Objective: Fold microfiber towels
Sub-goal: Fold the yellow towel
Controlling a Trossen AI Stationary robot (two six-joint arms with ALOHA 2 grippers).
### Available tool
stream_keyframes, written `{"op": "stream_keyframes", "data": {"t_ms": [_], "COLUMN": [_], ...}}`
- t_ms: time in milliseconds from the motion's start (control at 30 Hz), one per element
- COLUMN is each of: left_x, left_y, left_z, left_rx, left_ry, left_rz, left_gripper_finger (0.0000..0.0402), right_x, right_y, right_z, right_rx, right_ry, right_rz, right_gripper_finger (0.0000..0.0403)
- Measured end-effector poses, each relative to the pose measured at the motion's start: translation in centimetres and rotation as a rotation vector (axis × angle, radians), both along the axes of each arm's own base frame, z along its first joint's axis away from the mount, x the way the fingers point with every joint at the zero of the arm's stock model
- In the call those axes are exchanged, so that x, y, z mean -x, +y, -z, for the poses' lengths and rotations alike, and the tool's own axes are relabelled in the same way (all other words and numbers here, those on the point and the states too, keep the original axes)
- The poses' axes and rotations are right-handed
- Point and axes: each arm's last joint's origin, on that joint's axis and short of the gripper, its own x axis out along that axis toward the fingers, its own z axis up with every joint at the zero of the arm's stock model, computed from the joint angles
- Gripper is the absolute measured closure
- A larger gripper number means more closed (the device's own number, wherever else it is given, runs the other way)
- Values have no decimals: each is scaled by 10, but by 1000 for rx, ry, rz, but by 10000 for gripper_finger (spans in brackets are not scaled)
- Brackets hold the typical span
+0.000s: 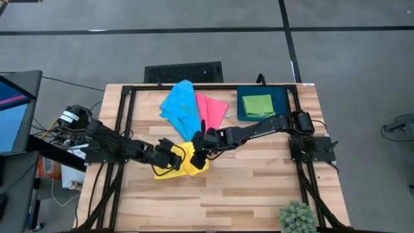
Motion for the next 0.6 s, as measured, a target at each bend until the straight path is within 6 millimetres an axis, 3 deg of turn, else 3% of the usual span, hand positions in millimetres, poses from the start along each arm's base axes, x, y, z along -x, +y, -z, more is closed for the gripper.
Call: {"op": "stream_keyframes", "data": {"t_ms": [600], "left_x": [0], "left_y": [2], "left_z": [-3], "left_rx": [55], "left_ry": [-6], "left_rz": [9], "left_gripper_finger": [401], "right_x": [0], "right_y": [1], "right_z": [0], "right_rx": [6], "right_ry": [1], "right_rz": [-16], "right_gripper_finger": [245]}}
